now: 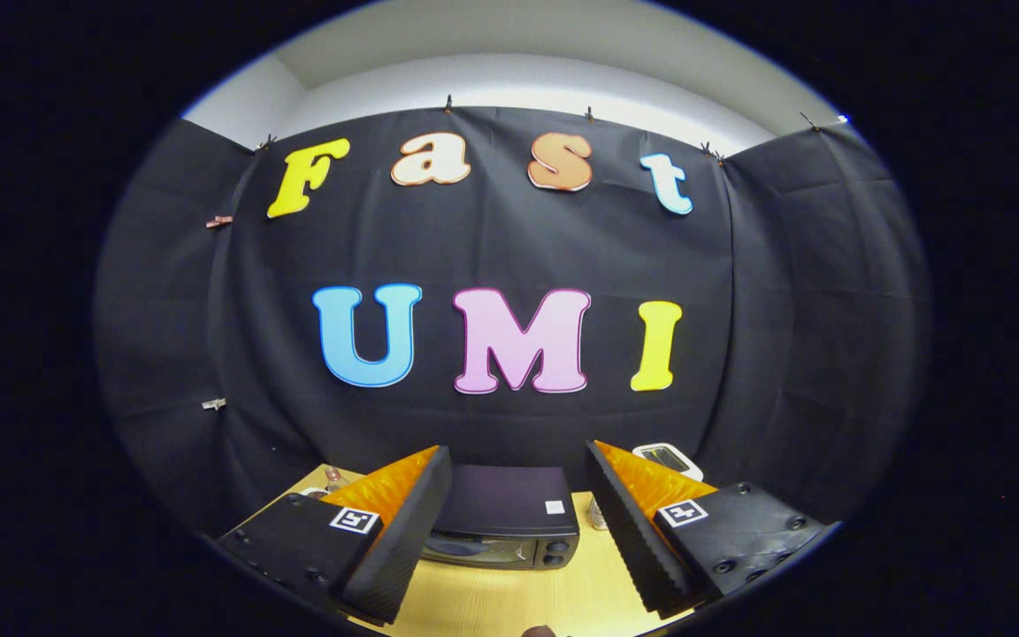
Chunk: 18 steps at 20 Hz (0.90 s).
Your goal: Open the toaster oven, put the food inside, and close the toaster oven door.
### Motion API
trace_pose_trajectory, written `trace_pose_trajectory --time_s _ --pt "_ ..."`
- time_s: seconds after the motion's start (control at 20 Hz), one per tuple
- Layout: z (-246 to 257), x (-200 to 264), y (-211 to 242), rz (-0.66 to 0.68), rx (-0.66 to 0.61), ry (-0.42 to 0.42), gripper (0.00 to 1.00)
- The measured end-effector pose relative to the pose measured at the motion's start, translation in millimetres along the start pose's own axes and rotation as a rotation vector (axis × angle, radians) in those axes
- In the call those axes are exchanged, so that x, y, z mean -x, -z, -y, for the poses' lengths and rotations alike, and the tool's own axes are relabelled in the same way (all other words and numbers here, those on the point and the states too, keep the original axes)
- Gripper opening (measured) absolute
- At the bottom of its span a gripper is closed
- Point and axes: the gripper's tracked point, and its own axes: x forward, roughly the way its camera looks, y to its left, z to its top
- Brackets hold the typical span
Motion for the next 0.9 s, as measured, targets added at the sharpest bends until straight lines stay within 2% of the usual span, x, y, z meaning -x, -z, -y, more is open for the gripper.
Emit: trace_pose_trajectory --time_s 0.25,0.4,0.9 --pt "24 37 -31 0.046 -0.007 0.014 0.98" --pt "40 49 -31 0.043 0.032 0.038 0.98" --pt "52 36 -25 0.037 0.02 0.028 0.98"
